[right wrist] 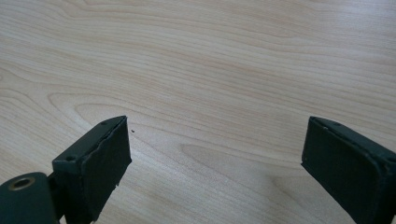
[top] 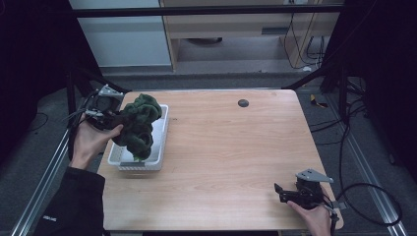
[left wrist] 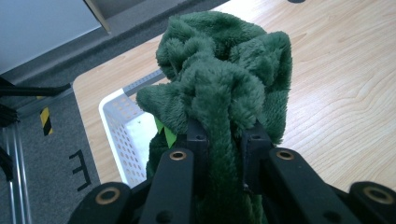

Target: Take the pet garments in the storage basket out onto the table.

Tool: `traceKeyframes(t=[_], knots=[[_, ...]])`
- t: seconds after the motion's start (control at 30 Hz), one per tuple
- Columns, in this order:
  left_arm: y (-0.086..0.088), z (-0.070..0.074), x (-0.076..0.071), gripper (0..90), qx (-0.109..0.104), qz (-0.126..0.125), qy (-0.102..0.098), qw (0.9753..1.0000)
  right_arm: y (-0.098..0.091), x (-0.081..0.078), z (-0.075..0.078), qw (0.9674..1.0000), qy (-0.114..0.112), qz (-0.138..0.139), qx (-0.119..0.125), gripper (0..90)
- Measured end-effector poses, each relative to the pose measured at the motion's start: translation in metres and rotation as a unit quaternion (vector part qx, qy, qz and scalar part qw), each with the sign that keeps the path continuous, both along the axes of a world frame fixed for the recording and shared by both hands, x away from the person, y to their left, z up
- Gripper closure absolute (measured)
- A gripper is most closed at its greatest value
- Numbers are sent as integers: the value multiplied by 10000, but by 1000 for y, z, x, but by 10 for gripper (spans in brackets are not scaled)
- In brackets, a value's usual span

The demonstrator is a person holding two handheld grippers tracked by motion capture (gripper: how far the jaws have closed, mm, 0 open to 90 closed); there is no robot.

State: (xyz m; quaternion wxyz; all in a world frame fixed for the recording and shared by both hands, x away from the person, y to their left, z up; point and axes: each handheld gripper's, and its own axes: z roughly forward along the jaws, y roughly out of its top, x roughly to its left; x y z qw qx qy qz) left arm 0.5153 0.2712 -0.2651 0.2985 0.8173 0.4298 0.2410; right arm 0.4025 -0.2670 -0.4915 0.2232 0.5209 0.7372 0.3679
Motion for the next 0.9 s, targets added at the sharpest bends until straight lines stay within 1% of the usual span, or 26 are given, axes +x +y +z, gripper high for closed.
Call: traceKeyframes(t=[0.2,0.27,0.3,0.33,0.37,0.4,0.5,0.63,0.77,0.87,0.9], knots=[[-3,10,-5,779,25,-125,-73,9999,0,0,0,10000,-8,14,-29,81],[-6,13,-8,779,1,-205,-114,9997,0,0,0,10000,18,3,-1,81],[-7,15,-8,779,-1,-223,-104,9997,0,0,0,10000,18,4,3,81],[-8,16,-8,779,20,-294,-193,9994,0,0,0,10000,-7,14,-30,81],[-10,18,-9,779,39,-318,-209,9993,0,0,0,10000,-6,13,-30,81],[-11,20,-11,778,40,-312,-153,9994,0,0,0,10000,-7,12,-31,81],[-15,25,-13,779,10,-414,-184,9990,0,0,0,10000,1,4,-1,81],[-20,29,-16,779,-14,-521,-185,9985,0,0,0,10000,-12,24,-24,81],[-28,30,-21,778,16,-686,-205,9974,0,0,0,10000,-6,22,-23,81],[-36,31,-24,778,52,-825,-197,9964,0,0,0,10000,16,24,-15,81],[-40,31,-26,779,50,-905,-181,9957,1,0,0,10000,31,23,5,81]])
